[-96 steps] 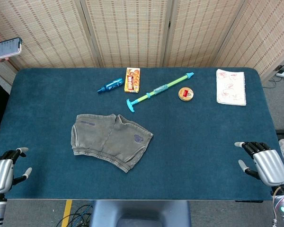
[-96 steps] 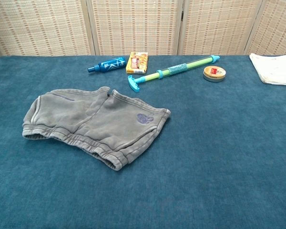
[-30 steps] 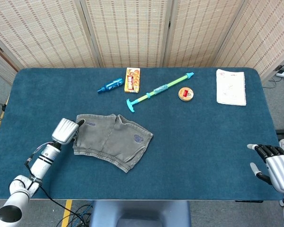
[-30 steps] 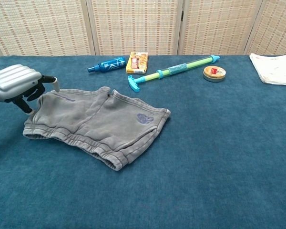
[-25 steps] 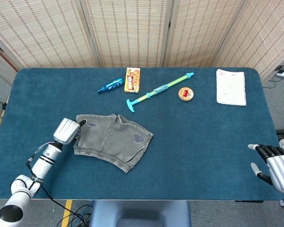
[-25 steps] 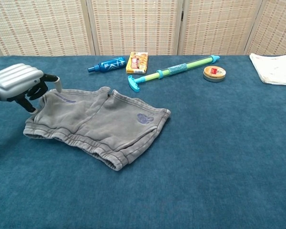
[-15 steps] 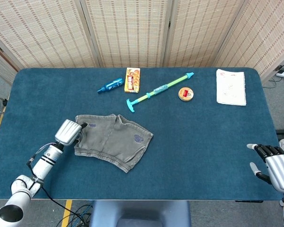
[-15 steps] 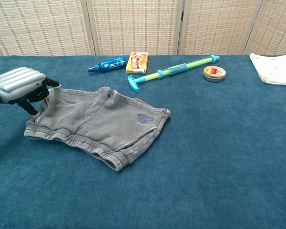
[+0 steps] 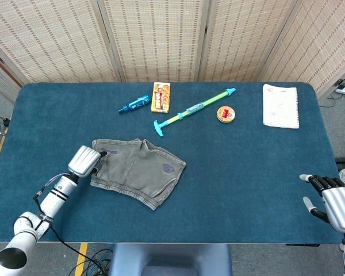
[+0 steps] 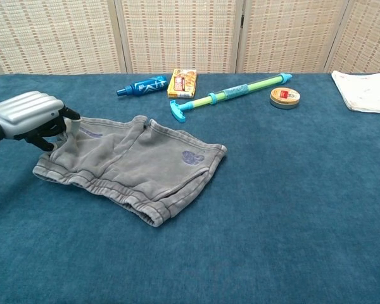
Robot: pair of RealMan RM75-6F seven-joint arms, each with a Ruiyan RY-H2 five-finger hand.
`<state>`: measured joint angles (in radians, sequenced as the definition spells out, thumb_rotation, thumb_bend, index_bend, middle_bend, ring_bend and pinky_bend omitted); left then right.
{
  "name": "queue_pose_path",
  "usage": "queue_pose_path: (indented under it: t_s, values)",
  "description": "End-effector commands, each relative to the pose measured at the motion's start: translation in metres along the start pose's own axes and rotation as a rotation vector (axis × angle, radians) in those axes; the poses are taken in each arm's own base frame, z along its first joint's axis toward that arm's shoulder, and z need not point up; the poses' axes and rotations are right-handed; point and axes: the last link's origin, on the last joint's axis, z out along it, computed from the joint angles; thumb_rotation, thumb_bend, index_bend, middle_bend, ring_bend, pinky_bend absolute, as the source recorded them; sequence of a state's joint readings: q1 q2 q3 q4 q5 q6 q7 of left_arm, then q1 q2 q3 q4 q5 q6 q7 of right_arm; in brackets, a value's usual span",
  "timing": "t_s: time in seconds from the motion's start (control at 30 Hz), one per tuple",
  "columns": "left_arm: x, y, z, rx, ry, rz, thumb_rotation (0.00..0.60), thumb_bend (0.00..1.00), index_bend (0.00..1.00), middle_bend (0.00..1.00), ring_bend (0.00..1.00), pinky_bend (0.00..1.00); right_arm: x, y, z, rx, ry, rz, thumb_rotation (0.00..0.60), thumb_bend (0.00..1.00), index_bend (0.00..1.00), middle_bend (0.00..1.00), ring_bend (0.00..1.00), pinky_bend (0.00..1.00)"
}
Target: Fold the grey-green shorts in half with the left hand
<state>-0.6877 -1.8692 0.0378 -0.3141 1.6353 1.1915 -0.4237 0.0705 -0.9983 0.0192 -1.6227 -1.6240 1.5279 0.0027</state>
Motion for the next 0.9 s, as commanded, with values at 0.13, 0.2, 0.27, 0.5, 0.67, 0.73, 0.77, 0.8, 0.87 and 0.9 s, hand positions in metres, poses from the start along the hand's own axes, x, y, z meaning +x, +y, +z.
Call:
queue_pose_path:
  t_s: [0.13,0.2,0.27,0.5,0.67,0.73,0.77,0.8,0.87,0.9]
  values:
    - [0.008,0.004,0.001,-0.021,0.042,0.005,0.600,0.55,0.64,0.96,0.86,0.83,-0.001,0.000,0.001,0.003,0.000,0.002,0.600,0.35,0.27,0.39,0.43,0.40]
    - [0.012,0.007,0.002,-0.035,0.052,0.019,0.600,0.55,0.63,0.96,0.86,0.83,-0.001,0.000,0.001,0.004,0.000,0.002,0.600,0.35,0.27,0.39,0.43,0.40]
    - [0.015,0.011,0.005,-0.049,0.065,0.027,0.600,0.55,0.63,0.96,0.86,0.83,-0.001,0.001,0.001,0.004,0.002,0.003,0.600,0.34,0.27,0.39,0.43,0.40]
    - [0.038,0.041,0.012,-0.125,0.126,0.043,0.600,0.55,0.63,0.96,0.86,0.83,0.002,0.003,-0.003,-0.004,0.011,0.002,0.600,0.34,0.27,0.39,0.43,0.40]
    - [0.056,0.072,0.013,-0.177,0.163,0.043,0.600,0.55,0.62,0.96,0.86,0.83,0.004,0.004,-0.007,-0.012,0.017,0.002,0.600,0.34,0.27,0.40,0.43,0.40]
    - [0.064,0.087,0.013,-0.199,0.180,0.041,0.600,0.55,0.62,0.96,0.86,0.83,0.005,0.005,-0.008,-0.013,0.021,0.001,0.600,0.34,0.27,0.40,0.43,0.40]
    - [0.068,0.095,0.013,-0.212,0.188,0.041,0.600,0.55,0.61,0.96,0.86,0.83,0.005,0.005,-0.008,-0.014,0.022,0.000,0.600,0.34,0.27,0.40,0.43,0.40]
    - [0.070,0.101,0.013,-0.221,0.192,0.041,0.600,0.55,0.61,0.96,0.86,0.83,0.006,0.005,-0.009,-0.015,0.023,-0.001,0.600,0.34,0.27,0.40,0.43,0.40]
    - [0.075,0.114,0.013,-0.240,0.199,0.039,0.600,0.55,0.60,0.96,0.86,0.83,0.007,0.005,-0.010,-0.018,0.025,-0.003,0.600,0.34,0.27,0.40,0.43,0.40]
    - [0.078,0.120,0.014,-0.251,0.204,0.039,0.600,0.55,0.60,0.96,0.86,0.83,0.007,0.006,-0.010,-0.020,0.025,-0.003,0.600,0.34,0.27,0.40,0.43,0.40]
